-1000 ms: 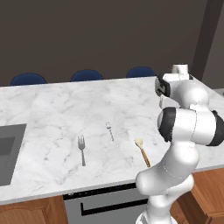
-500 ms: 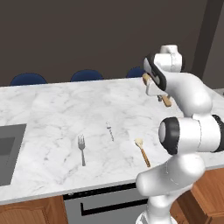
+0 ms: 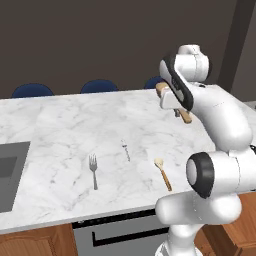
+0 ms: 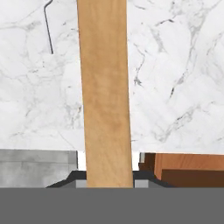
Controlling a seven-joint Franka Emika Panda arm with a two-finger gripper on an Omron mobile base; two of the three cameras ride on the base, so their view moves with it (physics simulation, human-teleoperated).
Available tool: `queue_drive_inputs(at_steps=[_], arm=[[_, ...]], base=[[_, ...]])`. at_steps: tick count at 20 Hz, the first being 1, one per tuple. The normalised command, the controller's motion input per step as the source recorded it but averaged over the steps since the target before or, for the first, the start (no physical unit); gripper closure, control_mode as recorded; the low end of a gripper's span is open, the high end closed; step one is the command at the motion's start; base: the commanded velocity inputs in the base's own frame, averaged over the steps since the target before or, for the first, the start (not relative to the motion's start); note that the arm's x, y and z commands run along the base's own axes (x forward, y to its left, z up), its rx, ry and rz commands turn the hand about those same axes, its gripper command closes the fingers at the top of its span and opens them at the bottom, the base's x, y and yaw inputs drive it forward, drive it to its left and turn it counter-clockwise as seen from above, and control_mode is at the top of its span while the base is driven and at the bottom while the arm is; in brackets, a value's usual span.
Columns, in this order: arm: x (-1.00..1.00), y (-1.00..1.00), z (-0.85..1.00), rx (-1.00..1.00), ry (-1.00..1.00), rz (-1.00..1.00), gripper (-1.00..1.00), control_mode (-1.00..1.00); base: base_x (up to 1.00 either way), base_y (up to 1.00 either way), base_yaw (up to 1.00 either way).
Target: Organize the utensils by type. Pick up the wooden spoons from the counter and place them in the open cabinet. Then pick up the metallic utensils from the counter and place them in the open drawer.
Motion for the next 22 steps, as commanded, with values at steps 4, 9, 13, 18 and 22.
queue_drive_inputs(at_steps=[4, 9, 13, 18, 22], arm=[[-0.7, 0.31, 0.13, -0.01, -0.17, 0.05, 1.0, -1.0], [-0.53, 0.17, 0.29, -0.03, -0.22, 0.08, 1.0, -1.0], [-0.53, 0.02, 0.36, -0.01, -0.14, 0.02, 1.0, -1.0], [-0.26, 0.0, 0.19, 0.0, -0.03, 0.0, 1.0, -1.0], [-0.21, 0.0, 0.06, 0.0, 0.0, 0.01, 1.0, -1.0]], base=[[0.0, 0.0, 0.0], [0.0, 0.0, 0.0], [0.0, 0.0, 0.0], [0.0, 0.0, 0.0], [0.0, 0.0, 0.0]])
